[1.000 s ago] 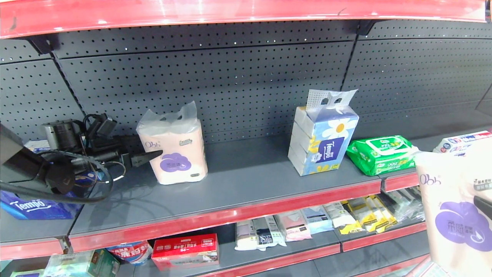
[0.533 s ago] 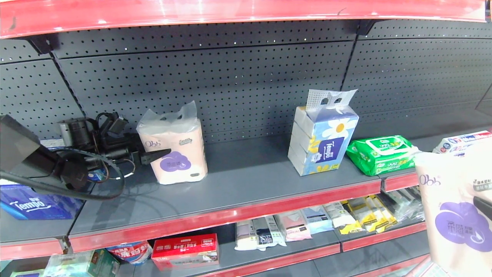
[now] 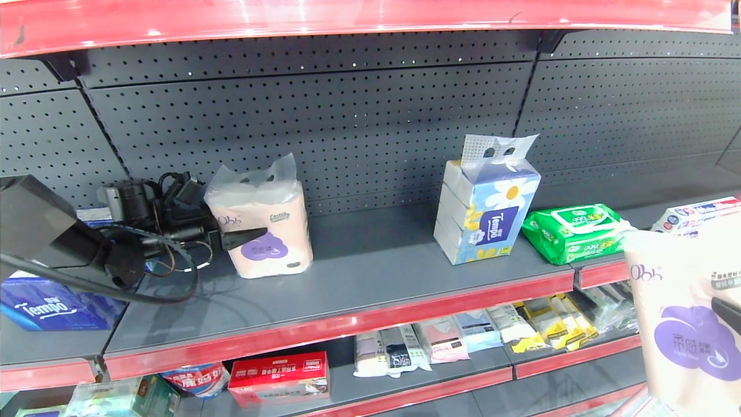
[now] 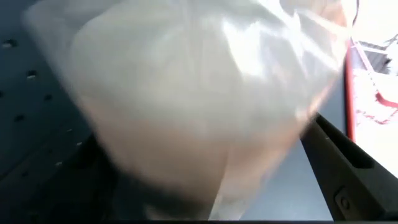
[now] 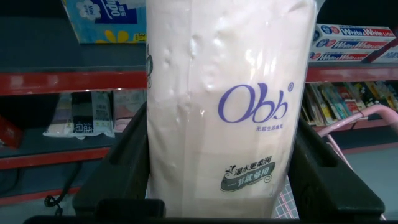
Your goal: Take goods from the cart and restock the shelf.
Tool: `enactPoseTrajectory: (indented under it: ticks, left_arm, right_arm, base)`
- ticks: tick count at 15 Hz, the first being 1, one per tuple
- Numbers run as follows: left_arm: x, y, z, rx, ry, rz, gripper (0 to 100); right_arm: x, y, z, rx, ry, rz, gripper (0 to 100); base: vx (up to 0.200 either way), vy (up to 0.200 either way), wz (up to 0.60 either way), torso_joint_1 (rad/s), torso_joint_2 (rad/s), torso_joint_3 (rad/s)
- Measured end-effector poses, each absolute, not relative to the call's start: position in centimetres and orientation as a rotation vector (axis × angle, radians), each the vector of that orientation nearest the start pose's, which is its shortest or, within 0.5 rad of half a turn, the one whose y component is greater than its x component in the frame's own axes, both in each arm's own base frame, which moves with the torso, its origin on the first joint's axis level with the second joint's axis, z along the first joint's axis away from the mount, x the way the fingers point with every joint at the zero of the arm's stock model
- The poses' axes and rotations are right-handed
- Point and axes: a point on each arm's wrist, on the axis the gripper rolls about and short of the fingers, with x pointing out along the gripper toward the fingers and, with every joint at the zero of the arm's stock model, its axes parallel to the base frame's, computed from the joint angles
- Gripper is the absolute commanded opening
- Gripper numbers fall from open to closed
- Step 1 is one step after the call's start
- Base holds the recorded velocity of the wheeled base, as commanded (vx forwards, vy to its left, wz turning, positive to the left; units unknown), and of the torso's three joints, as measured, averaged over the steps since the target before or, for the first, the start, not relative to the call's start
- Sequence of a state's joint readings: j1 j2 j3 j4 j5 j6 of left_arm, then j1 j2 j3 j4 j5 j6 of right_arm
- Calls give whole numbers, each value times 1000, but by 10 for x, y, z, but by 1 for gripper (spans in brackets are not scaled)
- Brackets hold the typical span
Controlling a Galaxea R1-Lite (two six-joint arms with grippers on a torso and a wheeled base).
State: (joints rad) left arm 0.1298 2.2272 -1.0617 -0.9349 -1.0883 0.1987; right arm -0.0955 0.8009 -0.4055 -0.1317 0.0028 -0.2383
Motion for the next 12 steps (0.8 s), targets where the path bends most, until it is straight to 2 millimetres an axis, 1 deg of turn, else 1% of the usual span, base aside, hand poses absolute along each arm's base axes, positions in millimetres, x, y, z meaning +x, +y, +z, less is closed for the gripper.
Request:
enactPoseTrajectory:
  ticks: [2,6,7,12]
  left_arm:
    - [412,31,88,51,91,-975,100]
    - [415,26,84,53,90,-986,100]
    - [416,26,83,54,89,-988,0]
    - [416,26,79,57,86,-992,0]
  right_arm:
    - [80,-8,191,-227,273,-60,0]
    - [81,-8,192,-228,273,-60,0]
    - [82,-8,193,-228,273,-60,0]
    - [84,-8,193,-227,278,-58,0]
  base:
    - [0,0,0,0,0,0]
    - [0,0,0,0,0,0]
    - [0,0,0,0,0,0]
    - [0,0,0,0,0,0]
